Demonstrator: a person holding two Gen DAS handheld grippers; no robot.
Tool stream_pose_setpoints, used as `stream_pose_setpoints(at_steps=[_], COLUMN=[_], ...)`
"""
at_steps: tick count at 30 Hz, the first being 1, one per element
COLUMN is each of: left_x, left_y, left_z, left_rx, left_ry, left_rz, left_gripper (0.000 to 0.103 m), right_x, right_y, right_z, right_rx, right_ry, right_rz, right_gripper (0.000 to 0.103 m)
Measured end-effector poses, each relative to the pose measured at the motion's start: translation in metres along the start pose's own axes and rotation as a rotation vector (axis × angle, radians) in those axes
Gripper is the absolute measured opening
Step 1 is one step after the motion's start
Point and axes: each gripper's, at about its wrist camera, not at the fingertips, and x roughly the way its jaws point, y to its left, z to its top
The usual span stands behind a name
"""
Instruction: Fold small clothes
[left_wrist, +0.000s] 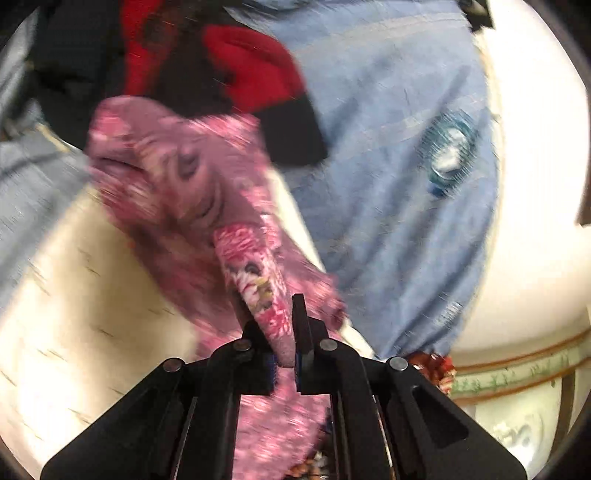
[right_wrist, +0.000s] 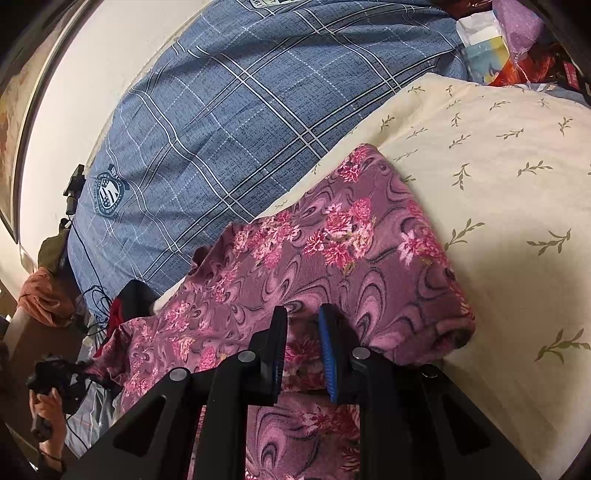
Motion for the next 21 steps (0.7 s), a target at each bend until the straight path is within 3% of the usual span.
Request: stream_pose_setpoints(at_steps=[9, 17, 21], left_x=[0.078, 0.172, 0.196], left_y=[-0.051, -0.08, -0.082], left_z=[-0.053, -0.114, -0.143], left_rx=[0.024, 0.09, 0.13], left_ry=[0.106, 0.229, 0.315], left_rz=[-0.055, 0.025, 0.038], left_gripper=[0.004, 0.004, 0.004], right_x=[-0.002, -0.003, -0.003], right_y=[-0.003, -0.007, -0.007], right_z=[-0.001, -0.001, -0.001], right_rx=[0.016, 0.035, 0.04], right_ry=[-0.006, -0.01, -0.008], right_rz=[0.023, 0.055, 0.061], right_gripper=[0.019, 0.019, 0.019])
